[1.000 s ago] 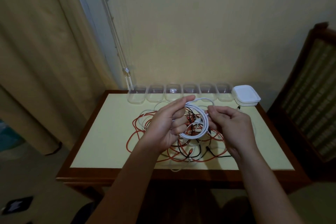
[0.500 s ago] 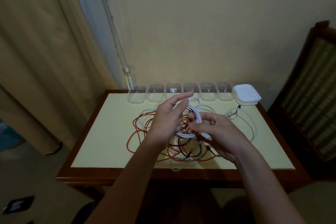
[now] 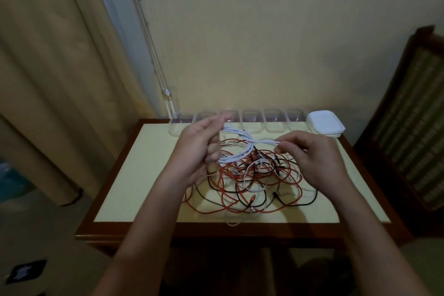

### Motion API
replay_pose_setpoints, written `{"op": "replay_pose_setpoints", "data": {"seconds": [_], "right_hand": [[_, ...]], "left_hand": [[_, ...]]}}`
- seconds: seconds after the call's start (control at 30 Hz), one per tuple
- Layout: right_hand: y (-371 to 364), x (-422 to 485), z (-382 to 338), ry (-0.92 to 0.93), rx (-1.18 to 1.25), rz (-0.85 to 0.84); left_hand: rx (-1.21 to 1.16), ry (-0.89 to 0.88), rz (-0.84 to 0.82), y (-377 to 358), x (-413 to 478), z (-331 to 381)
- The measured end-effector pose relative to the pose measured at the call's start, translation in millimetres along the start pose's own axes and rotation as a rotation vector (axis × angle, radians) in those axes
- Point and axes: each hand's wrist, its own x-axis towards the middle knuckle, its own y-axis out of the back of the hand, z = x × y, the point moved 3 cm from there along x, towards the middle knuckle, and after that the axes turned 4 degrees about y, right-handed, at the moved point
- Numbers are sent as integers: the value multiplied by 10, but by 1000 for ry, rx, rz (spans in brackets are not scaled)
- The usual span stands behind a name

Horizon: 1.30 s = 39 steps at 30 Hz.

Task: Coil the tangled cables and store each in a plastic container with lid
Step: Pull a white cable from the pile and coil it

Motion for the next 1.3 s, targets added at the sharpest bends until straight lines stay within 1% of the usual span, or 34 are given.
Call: {"op": "replay_pose_setpoints", "data": {"seconds": [0.1,0.23,0.33,0.43,0.5,0.57,0.63,0.73,0.77,0.87,0.9,0.97,1.03,1.17,1.23,1.3], "right_hand": [[29,-21,51,47,-75,106],[-60,-81,4,67,-73,186],[-121,-99,-2,61,-90,179],[-222,-136,-16,148,-199,172],[-270,-136,-27,176,-297,134],[-309,-118,-62,170,-308,70],[-328,-124,-117,95,-192,63],[-377,-154,-152,-119,123,76],[-400,-160,-141,-208,275,82],[-432,-174,-182,-462,875,100],[-431,-176,-211,-516,1036,100],[-427,-169,-251,-570,1257,76],[-432,-162,-271,-575,1346,10],[-471,-178,-239,-606,1360,-105],[-478,-182,-245,-599,1360,-84],[-472,-174,-256,-565,1311,-12]], "left_hand": [[-54,64,-36,-6,-40,-2],[-339,176,-92,-82,-43,-11],[-456,240,-132,-123,-63,-3],[-513,264,-138,-164,-74,-8],[-537,280,-146,-202,-79,-30],[-542,294,-149,-242,-83,-67],[-557,302,-151,-277,-77,-101],[-593,296,-136,-292,-42,-122],[-598,294,-125,-293,-31,-131],[-629,287,-103,-301,-16,-160],[-639,285,-98,-304,-16,-167],[-630,270,-81,-306,-14,-169],[-606,249,-59,-313,-10,-159],[-568,225,-32,-328,4,-139],[-562,221,-30,-325,13,-137],[-564,217,-34,-315,22,-137]]}}
